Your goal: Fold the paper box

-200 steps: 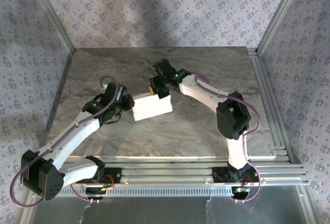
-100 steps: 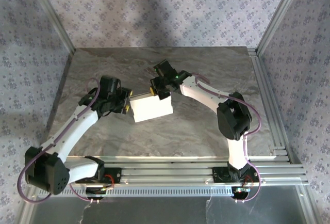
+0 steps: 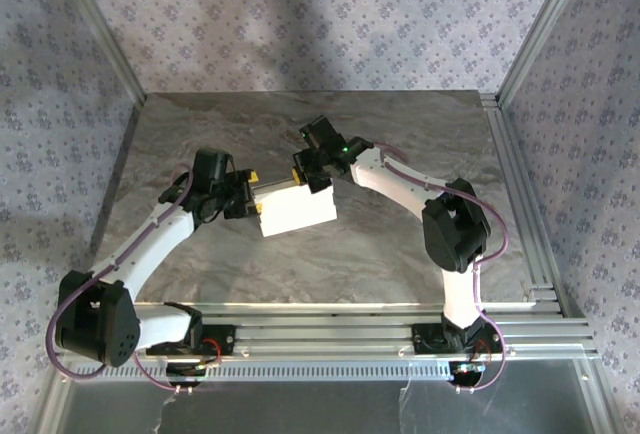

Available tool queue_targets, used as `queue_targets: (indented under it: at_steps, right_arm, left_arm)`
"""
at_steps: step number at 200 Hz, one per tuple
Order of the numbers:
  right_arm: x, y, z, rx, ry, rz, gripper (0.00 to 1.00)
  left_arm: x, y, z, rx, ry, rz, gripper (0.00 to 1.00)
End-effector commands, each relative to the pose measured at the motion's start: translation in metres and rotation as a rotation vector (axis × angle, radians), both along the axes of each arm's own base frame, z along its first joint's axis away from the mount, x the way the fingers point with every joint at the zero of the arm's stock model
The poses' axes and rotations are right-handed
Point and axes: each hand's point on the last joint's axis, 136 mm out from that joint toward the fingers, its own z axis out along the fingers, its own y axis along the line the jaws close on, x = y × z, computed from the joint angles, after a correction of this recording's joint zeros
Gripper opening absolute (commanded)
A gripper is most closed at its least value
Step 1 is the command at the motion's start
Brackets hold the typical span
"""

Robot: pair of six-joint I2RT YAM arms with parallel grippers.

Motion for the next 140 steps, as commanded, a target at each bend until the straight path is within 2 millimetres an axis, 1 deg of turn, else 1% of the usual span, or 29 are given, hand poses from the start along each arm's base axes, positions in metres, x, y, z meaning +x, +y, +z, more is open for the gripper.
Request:
queue_targets:
  at_steps: [1, 14, 48, 59, 78, 109, 134, 140]
  right_arm:
    - [-0.002, -0.011, 0.005, -0.026, -0.018, -0.003, 0.00]
    - [-0.002, -0.011, 0.006, -0.023, -0.022, -0.002, 0.00]
    - [-0.003, -0.011, 0.005, -0.018, -0.023, 0.003, 0.00]
    - [-0.003, -0.012, 0.005, -0.018, -0.023, 0.002, 0.00]
    - [-0.003, -0.012, 0.007, -0.019, -0.029, 0.004, 0.00]
    - [-0.004, -0.014, 0.009, -0.024, -0.038, 0.011, 0.00]
    - [-0.003, -0.013, 0.011, -0.023, -0.045, 0.016, 0.00]
    - [-0.003, -0.013, 0.011, -0.025, -0.048, 0.020, 0.00]
  left_arm:
    - [0.006, -0.004, -0.004, -0.048, 0.025, 0.028, 0.57]
    - [0.004, -0.003, -0.009, -0.046, 0.042, 0.028, 0.57]
    - [0.015, 0.004, -0.015, -0.026, -0.006, 0.066, 0.56]
    - [0.016, 0.004, -0.018, -0.021, -0.002, 0.059, 0.51]
    - [0.012, 0.003, -0.024, -0.015, 0.019, 0.047, 0.35]
    - [0.008, 0.008, -0.028, -0.002, 0.020, 0.060, 0.17]
    - [0.008, 0.011, -0.027, 0.010, 0.007, 0.064, 0.16]
    - [0.008, 0.011, -0.026, 0.011, 0.002, 0.061, 0.18]
